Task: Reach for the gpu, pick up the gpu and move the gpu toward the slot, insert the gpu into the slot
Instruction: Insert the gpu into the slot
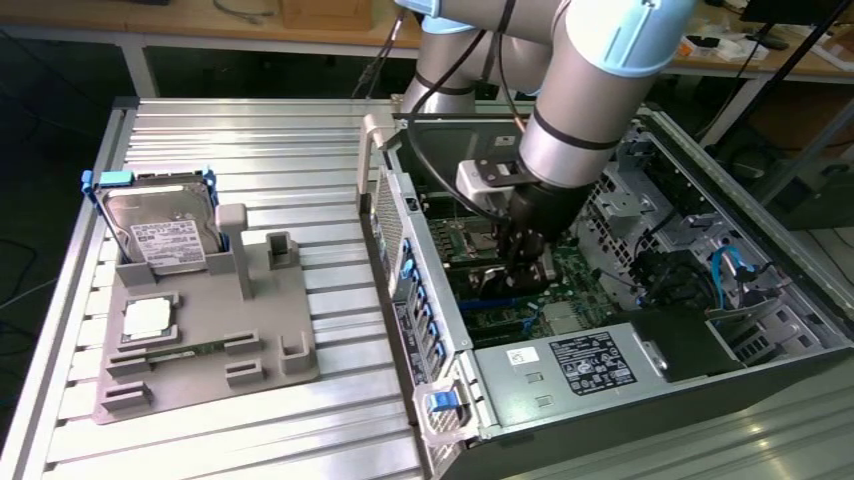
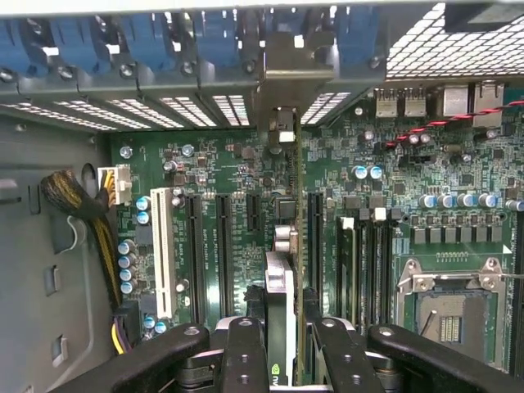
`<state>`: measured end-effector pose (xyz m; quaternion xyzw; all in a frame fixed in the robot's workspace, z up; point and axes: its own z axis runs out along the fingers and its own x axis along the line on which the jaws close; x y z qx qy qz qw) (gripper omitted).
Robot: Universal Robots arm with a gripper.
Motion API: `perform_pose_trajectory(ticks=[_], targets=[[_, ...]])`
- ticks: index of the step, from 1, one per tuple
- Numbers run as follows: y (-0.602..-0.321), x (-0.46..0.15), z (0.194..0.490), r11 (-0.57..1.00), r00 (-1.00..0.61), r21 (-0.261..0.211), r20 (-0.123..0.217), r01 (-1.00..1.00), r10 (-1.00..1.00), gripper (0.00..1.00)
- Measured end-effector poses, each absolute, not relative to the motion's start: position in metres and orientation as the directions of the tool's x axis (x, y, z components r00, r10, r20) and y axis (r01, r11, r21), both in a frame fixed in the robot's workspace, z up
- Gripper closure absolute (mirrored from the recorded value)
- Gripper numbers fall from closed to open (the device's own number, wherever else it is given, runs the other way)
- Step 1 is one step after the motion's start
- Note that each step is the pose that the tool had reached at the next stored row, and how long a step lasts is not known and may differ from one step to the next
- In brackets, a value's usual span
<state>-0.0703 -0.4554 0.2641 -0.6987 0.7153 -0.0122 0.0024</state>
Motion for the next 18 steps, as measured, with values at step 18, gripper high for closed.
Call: perform_pose_trajectory(ticks=[18], targets=[[-0.4559,-0.0769,0.2633,0.025,-0.025,-0.009,-0.003,-1.0,-1.0,0.73]])
